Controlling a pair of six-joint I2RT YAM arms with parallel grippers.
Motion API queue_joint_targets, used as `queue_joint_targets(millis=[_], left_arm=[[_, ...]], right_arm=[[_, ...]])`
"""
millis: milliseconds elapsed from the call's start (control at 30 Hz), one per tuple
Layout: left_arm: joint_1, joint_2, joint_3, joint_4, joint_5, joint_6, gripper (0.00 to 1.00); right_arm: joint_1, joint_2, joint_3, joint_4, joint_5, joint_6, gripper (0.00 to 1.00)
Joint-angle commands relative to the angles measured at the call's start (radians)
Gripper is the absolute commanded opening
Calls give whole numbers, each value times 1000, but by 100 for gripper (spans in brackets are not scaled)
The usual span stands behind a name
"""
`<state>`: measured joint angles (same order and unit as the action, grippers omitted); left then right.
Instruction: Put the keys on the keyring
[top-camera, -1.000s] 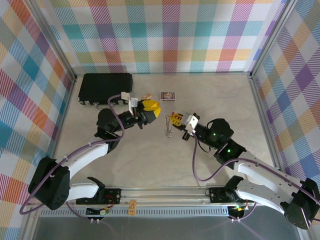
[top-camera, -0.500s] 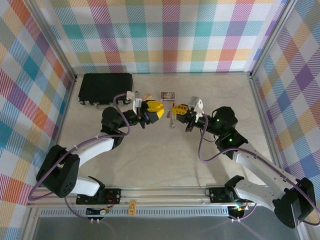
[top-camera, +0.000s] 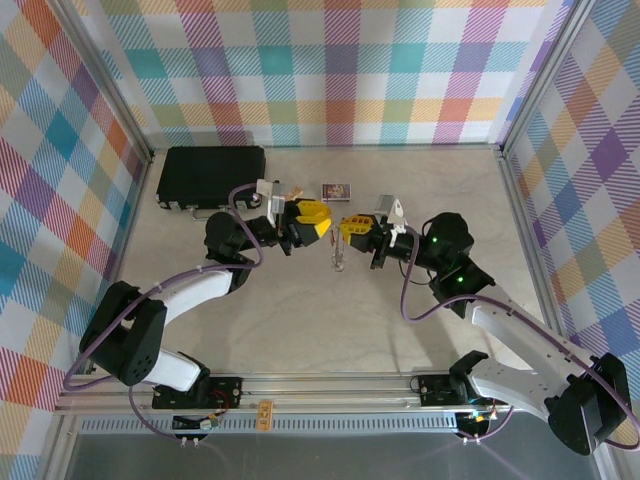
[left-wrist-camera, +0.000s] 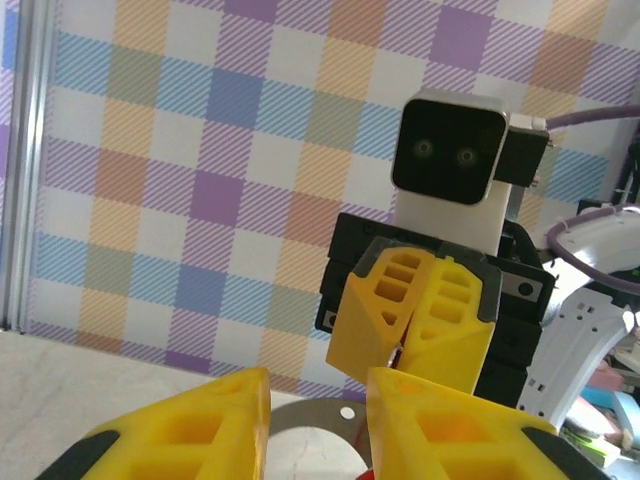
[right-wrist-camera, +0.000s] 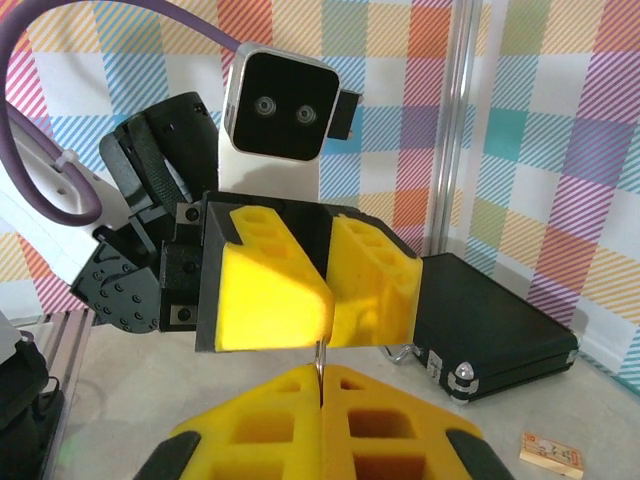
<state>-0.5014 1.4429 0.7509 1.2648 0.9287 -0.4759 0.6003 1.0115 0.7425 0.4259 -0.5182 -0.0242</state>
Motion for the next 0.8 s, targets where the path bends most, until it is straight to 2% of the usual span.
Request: queue_joint_targets(millis=[0, 767], left_arm=[[-5, 5, 30, 61, 54, -9, 31], [-32, 54, 58, 65, 108, -26, 29]], right_arm=[[-10, 10, 39, 36, -25, 23, 0], [-17, 2, 30, 48, -40, 39, 0]])
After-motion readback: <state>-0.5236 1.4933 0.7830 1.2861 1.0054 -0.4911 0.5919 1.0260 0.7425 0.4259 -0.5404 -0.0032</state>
